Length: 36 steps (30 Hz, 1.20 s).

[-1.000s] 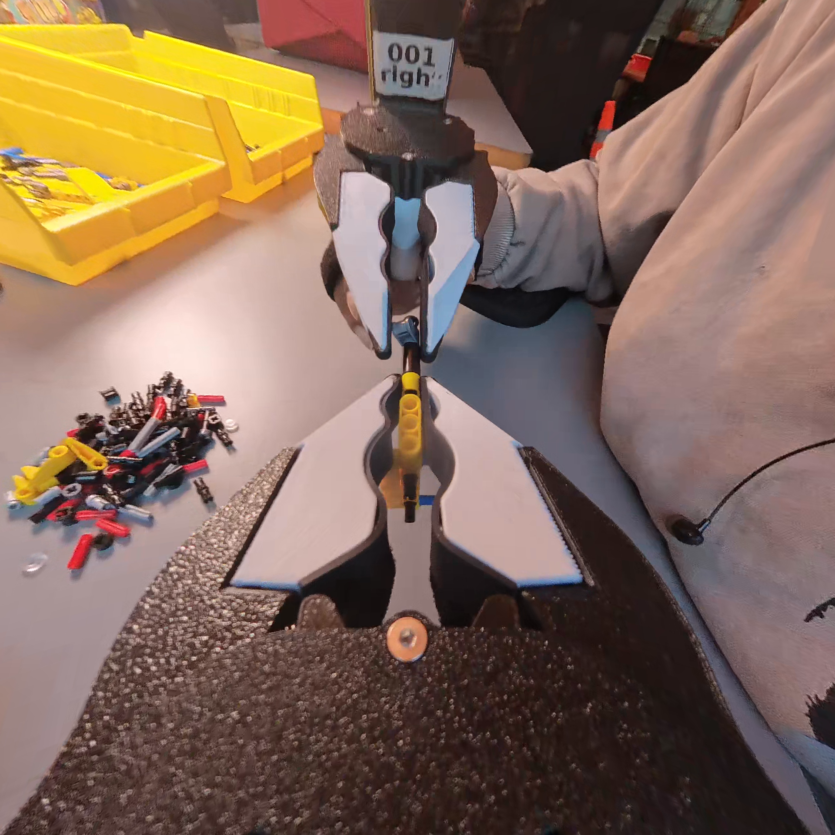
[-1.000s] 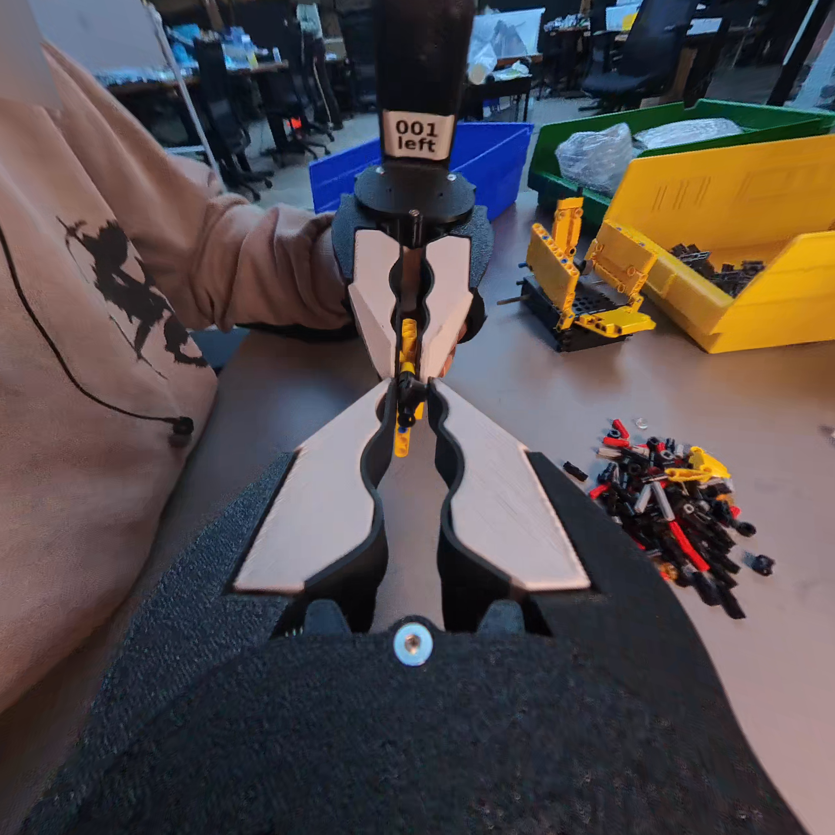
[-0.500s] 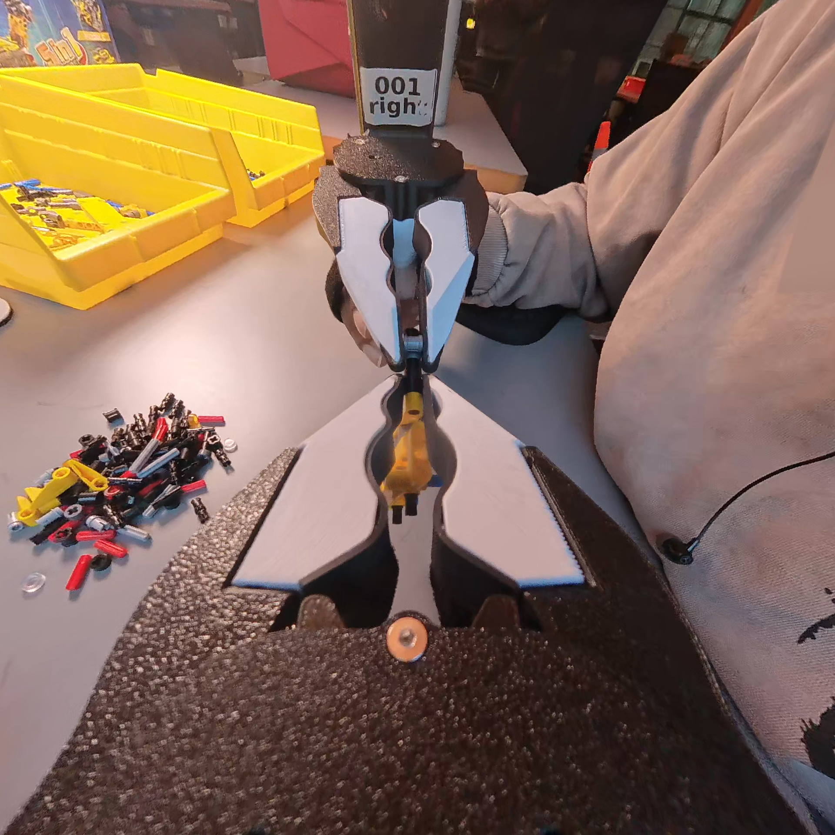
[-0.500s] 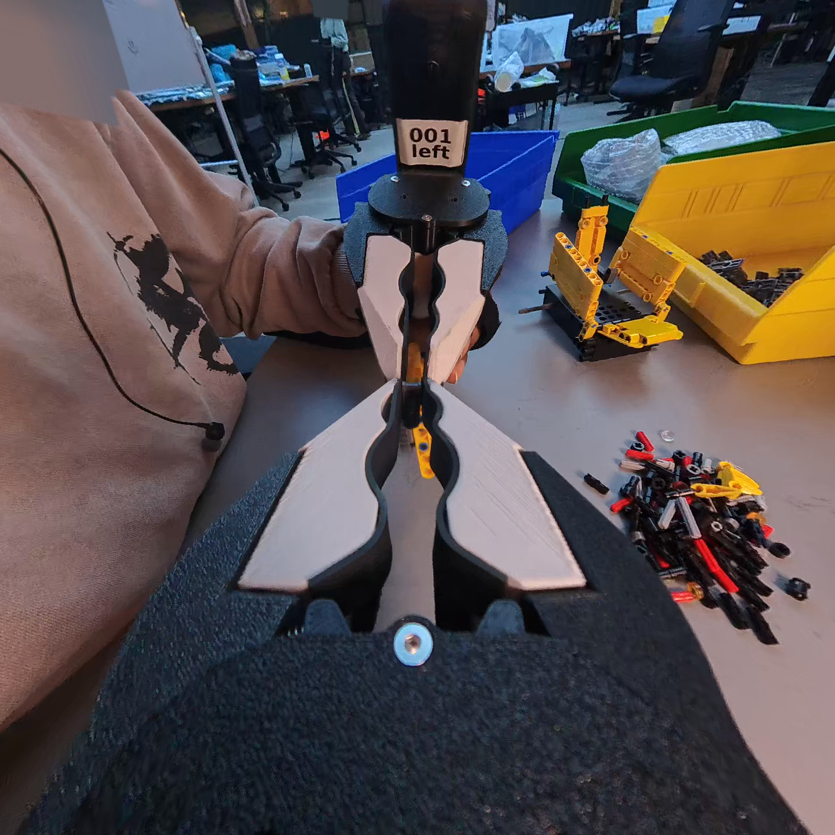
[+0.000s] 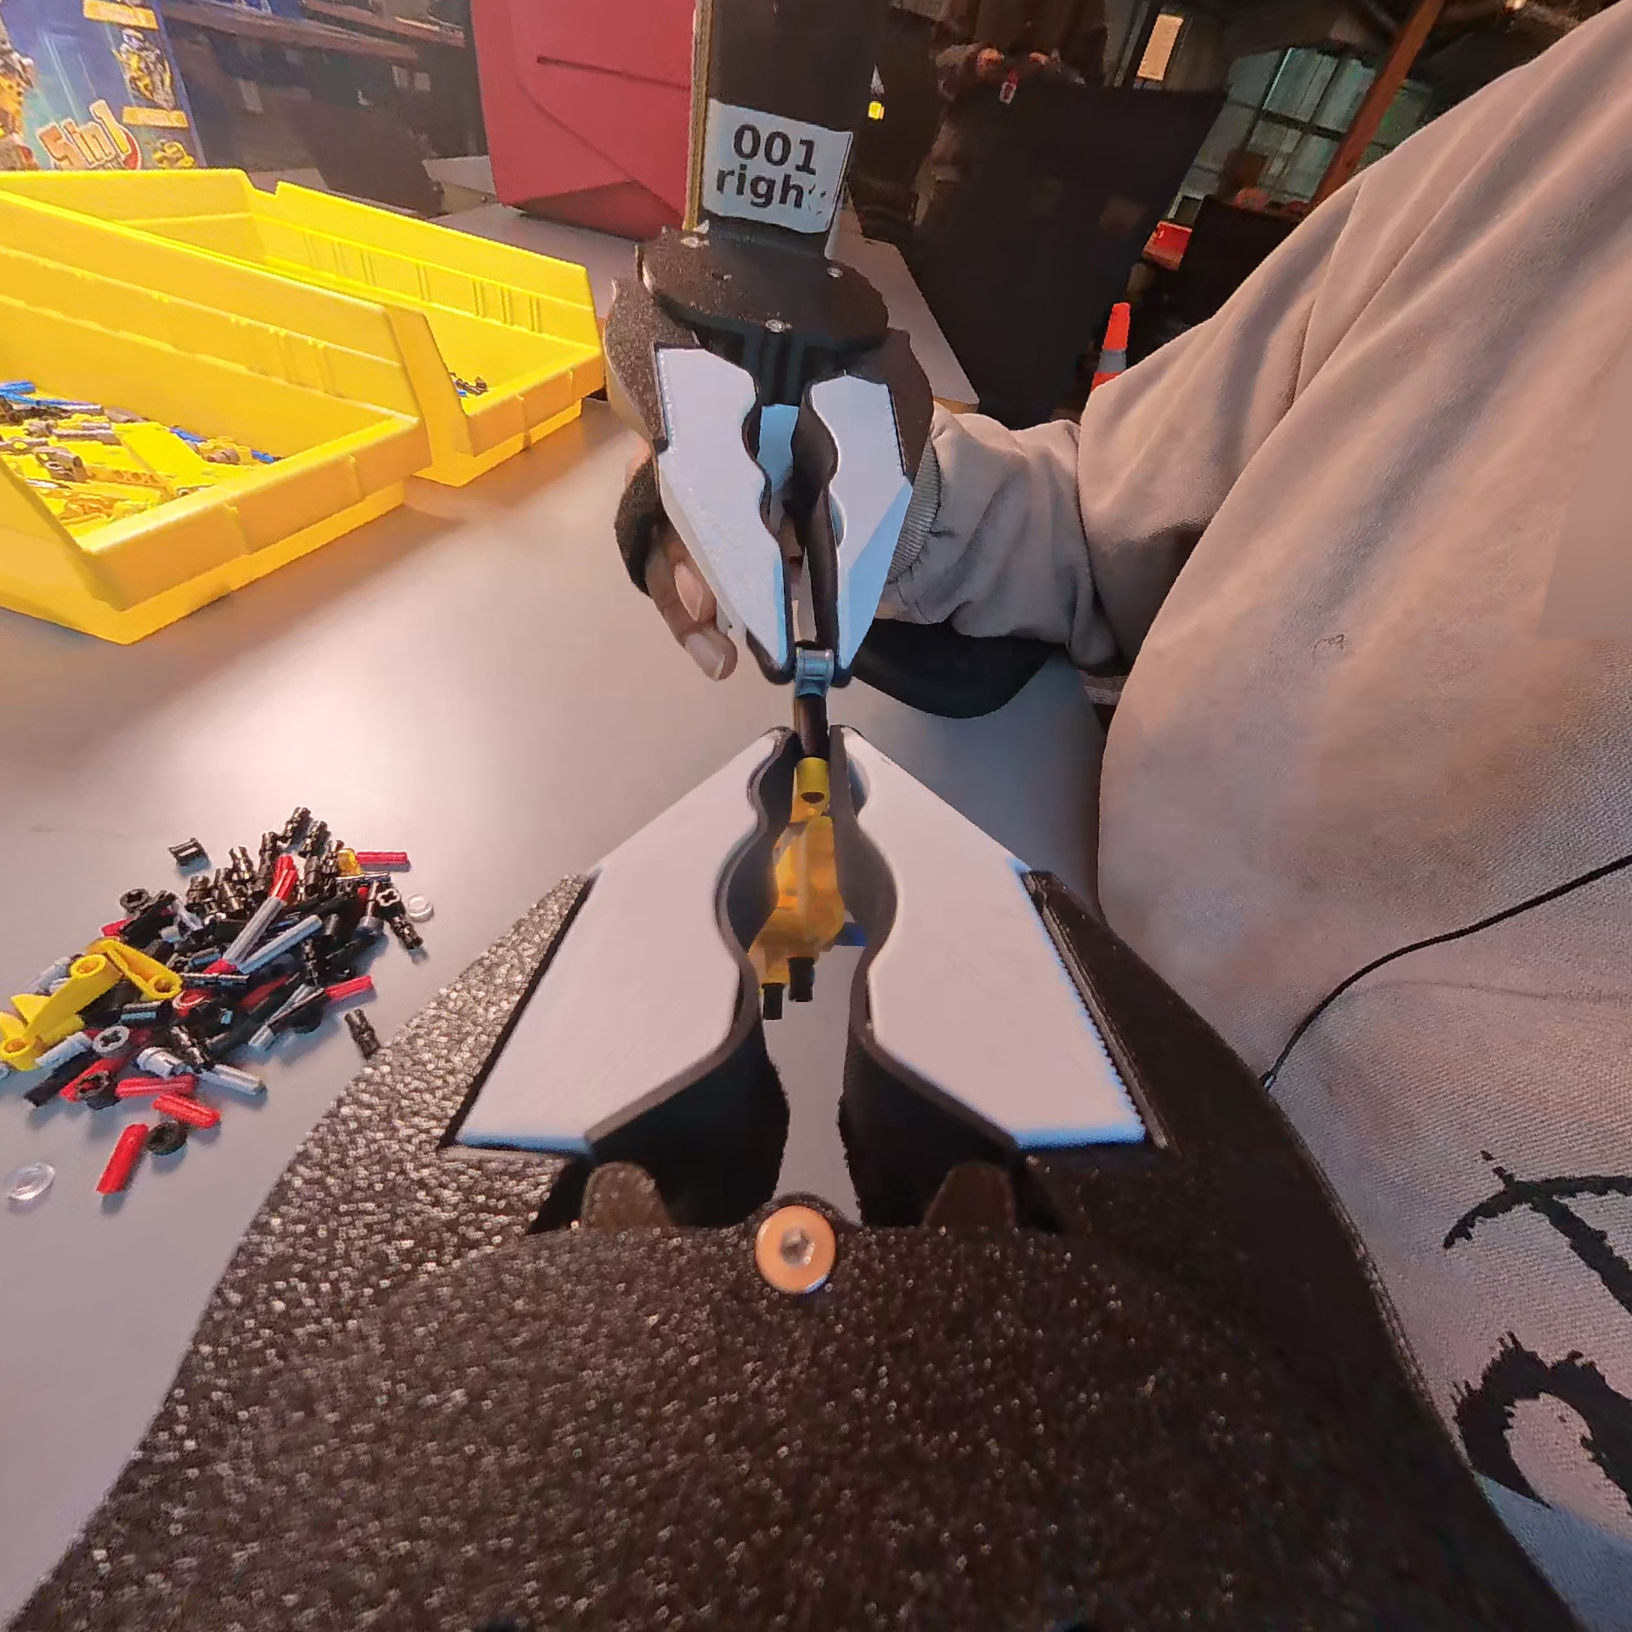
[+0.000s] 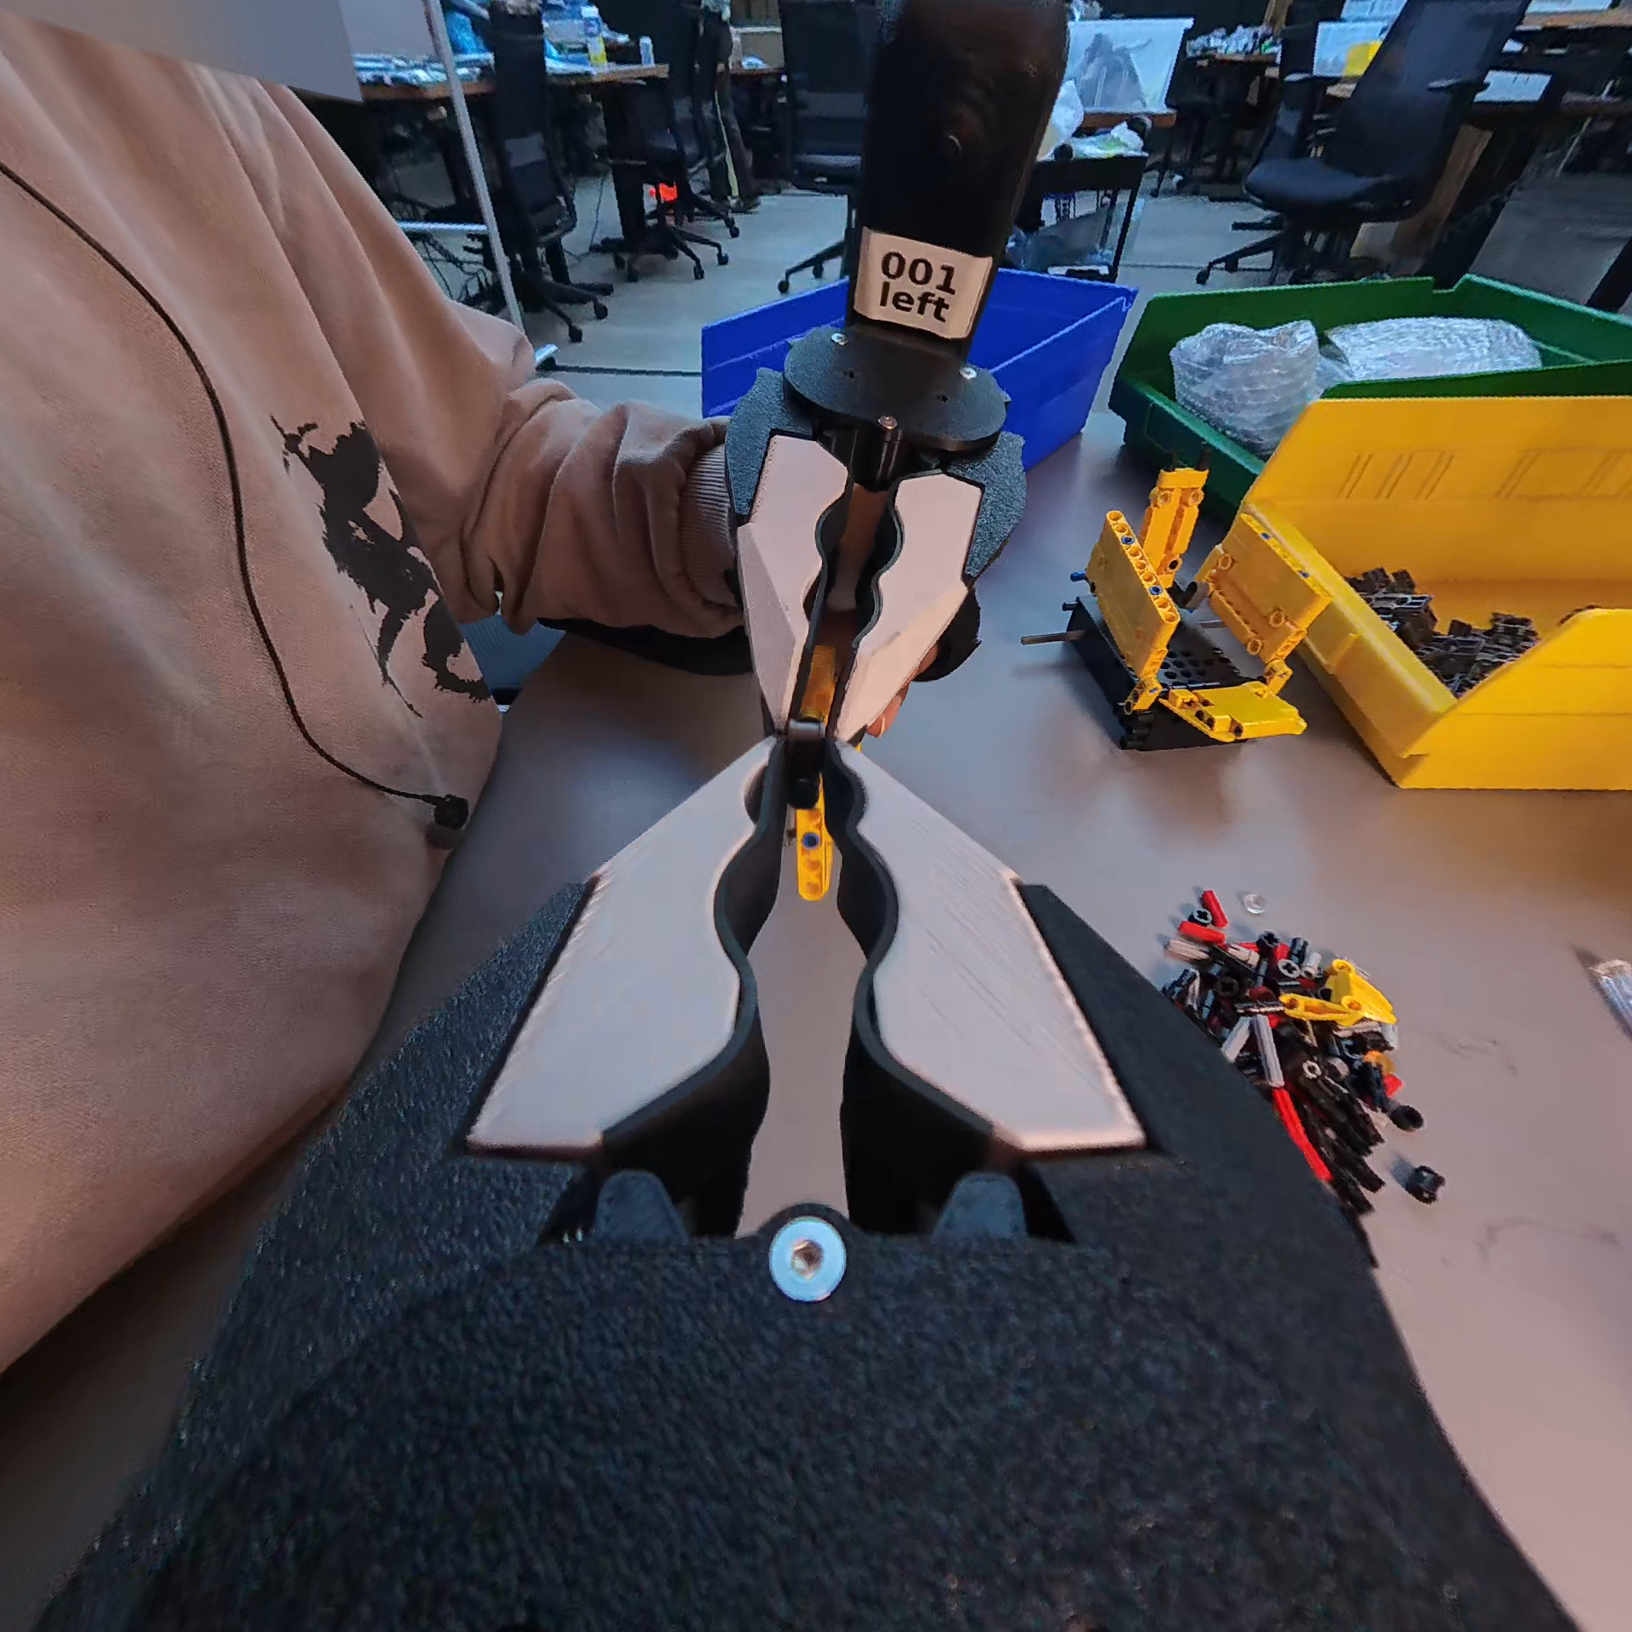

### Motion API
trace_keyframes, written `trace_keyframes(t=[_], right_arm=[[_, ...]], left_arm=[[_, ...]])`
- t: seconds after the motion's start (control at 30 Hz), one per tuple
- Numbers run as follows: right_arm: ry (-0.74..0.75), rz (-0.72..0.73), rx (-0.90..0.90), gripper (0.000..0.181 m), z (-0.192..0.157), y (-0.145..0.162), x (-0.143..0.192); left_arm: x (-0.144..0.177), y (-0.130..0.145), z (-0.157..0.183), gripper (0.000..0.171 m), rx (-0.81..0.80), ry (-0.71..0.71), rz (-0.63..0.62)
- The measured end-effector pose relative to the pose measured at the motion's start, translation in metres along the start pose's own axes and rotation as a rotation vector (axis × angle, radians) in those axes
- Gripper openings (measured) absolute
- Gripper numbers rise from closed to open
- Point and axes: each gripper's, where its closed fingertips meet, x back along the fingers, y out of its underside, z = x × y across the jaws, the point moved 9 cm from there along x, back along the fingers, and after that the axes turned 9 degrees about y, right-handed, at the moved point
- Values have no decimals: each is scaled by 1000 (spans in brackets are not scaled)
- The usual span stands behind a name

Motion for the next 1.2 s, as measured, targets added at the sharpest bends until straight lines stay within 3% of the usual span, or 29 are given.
trace_keyframes(t=[0.07, 0.13, 0.2, 0.3, 0.4, 0.5, 0.6, 0.9, 0.97, 1.2], right_arm=[[62, 61, -19, 0, 11, -5, 22], [209, 121, -15, 0, 30, -12, 67], [255, 126, 24, 0, 28, -16, 82], [248, 70, 54, 0, 22, -6, 58], [126, -10, 14, 2, 15, 16, 26], [46, -35, -8, 20, 3, 24, 0], [24, -40, -13, 25, -7, 25, -18], [6, -36, -37, 21, -7, 26, -23], [-23, -1, -66, 7, -6, 26, -18], [27, -33, 4, 11, -13, 27, -24]], left_arm=[[13, 9, -4, 7, -8, -30, -55], [34, 13, -13, 6, 41, -82, 2], [39, 14, -20, 7, 60, -105, 32], [24, 18, -20, 7, 81, -63, 24], [10, 19, -15, 7, 84, -42, 18], [-2, 20, -11, 7, 78, -26, 5], [-10, 23, -6, 7, 68, 3, -23], [-10, 26, -4, 7, 57, 12, -54], [-10, 26, -5, 7, 53, 5, -60], [-14, 30, -6, 7, 65, 6, -83]])
